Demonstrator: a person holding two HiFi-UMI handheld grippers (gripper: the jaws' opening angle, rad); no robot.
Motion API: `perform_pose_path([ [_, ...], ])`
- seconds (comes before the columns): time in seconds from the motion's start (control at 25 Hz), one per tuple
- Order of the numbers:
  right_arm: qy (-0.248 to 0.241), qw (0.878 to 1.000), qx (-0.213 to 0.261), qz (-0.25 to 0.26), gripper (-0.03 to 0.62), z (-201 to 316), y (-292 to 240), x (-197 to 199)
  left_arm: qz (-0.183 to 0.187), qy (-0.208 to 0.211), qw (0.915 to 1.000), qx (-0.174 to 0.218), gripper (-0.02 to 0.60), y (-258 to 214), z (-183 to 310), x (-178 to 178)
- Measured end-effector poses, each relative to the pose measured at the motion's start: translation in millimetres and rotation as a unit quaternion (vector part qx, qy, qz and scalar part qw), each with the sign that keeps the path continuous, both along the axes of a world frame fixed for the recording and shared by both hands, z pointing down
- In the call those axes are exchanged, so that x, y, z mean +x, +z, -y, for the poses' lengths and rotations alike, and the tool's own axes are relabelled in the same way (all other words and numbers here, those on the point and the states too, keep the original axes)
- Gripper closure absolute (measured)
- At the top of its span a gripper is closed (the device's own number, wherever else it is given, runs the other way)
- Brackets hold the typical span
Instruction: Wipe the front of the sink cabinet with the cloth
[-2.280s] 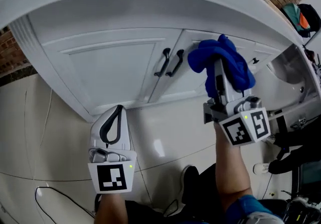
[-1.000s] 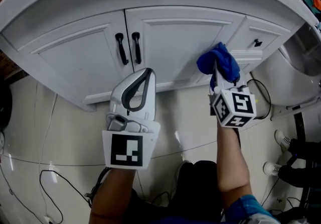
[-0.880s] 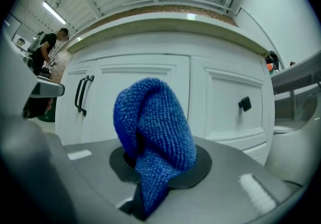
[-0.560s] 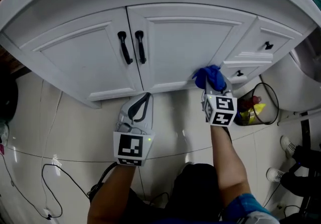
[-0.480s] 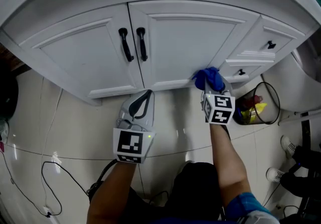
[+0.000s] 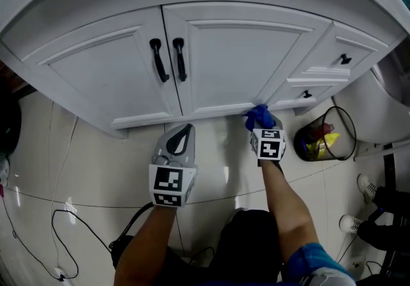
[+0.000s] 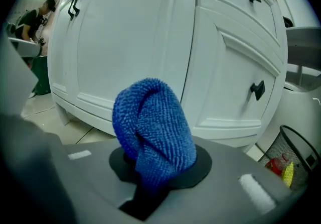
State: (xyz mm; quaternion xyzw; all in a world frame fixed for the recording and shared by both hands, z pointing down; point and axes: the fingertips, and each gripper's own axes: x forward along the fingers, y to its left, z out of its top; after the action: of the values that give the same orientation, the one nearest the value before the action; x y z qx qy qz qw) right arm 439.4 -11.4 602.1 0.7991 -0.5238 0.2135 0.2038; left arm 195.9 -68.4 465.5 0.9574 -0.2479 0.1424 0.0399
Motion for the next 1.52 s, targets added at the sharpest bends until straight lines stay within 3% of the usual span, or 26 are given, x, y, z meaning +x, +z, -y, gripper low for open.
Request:
perform_pose_path([
  [0.2,-0.005,1.0,0.024,0.008,0.53,-3.2,-22.8,-5.6,-0.004,-0.002,0.9999,-0.012,0.58,-4.0,0.6,-2.9],
  [0.4,-0.028,0.988,0.147,-0.029,0.53,-8.7,-155.9,-15.4,-0.071,0.006,0.9975,0.001,0.58,-60.8,1.4,-1.3],
  [0.52,-0.033,0.961,0.252,-0.112,0.53,-20.1,-276.3,-26.4,-0.123,0.0,0.992,0.031,0.58,-111.7,2.2,-9.2],
  [0.64,-0.042,0.921,0.341,-0.183,0.531,-32.3,-374.9,-49.9,-0.179,-0.012,0.9822,0.054,0.58,-157.2,0.2,-22.8],
  [0.72,-0.04,0.897,0.391,-0.202,0.533,-38.1,-414.7,-61.7,-0.191,-0.017,0.9795,0.063,0.58,-171.0,2.2,-33.9],
  [0.8,-0.026,0.886,0.412,-0.21,0.534,-33.9,-436.5,-64.4,-0.186,-0.024,0.98,0.067,0.58,-172.7,7.0,-42.7],
  [1.04,-0.015,0.901,0.384,-0.203,0.534,13.8,-441.4,-54.2,-0.16,-0.025,0.9845,0.068,0.58,-159.5,7.7,-53.7],
  [1.52,0.017,0.96,0.251,-0.125,0.533,30.4,-302.5,-34.2,-0.118,-0.019,0.99,0.074,0.58,-138.2,11.0,-60.2],
])
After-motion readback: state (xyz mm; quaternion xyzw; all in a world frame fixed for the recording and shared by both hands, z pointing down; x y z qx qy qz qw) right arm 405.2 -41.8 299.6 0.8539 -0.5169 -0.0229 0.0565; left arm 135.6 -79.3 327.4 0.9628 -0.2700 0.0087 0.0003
